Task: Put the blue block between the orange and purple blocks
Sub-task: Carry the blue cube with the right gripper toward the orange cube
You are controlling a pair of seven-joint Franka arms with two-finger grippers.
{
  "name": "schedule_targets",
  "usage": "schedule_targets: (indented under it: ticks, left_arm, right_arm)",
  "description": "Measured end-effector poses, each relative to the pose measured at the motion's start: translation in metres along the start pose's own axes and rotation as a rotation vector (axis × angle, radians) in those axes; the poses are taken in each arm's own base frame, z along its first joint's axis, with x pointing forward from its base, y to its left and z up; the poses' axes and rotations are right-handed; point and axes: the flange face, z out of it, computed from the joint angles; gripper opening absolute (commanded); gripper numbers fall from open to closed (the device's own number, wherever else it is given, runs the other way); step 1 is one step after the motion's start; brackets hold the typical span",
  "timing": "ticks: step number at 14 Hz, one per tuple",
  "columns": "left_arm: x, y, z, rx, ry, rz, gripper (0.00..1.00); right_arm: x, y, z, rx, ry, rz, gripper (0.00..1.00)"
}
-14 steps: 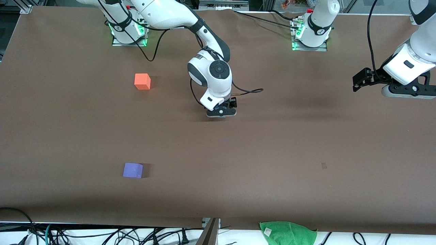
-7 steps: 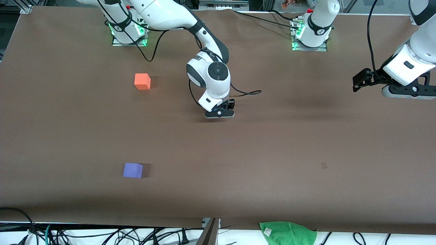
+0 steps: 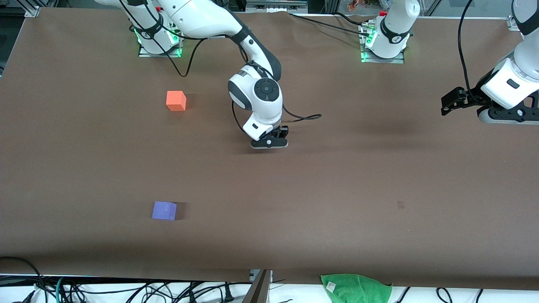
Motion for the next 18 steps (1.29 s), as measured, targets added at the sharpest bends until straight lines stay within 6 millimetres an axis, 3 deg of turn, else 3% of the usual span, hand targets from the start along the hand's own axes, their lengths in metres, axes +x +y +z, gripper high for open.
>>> schedule_targets:
  ticks: [3,5,7,9,14,16,18]
  left_arm:
    - [0.011,0.000,0.012,-0.002,-0.022,0.000,1.00]
    - [0.013,0.000,0.019,-0.003,-0.042,0.000,1.00]
    - [0.014,0.000,0.020,-0.003,-0.046,0.000,1.00]
    - [0.014,0.000,0.018,-0.003,-0.043,0.002,1.00]
    - [0.014,0.002,0.017,-0.003,-0.043,0.005,1.00]
    - [0.014,0.003,0.017,-0.003,-0.043,0.006,1.00]
    - [0.014,0.003,0.017,-0.003,-0.043,0.006,1.00]
  right_arm:
    - [0.025,0.032,-0.024,-0.040,-0.028,-0.023,0.49]
    - [0.045,0.064,-0.046,-0.058,-0.045,-0.041,0.49]
    - [0.064,0.110,-0.058,-0.064,-0.056,-0.065,0.49]
    - [0.082,0.169,-0.063,-0.069,-0.079,-0.083,0.49]
    - [0.096,0.320,-0.042,-0.051,-0.170,-0.079,0.50]
    - [0.093,0.353,-0.026,-0.007,-0.186,-0.055,0.50]
    - [0.086,0.358,-0.013,0.003,-0.170,-0.046,0.55]
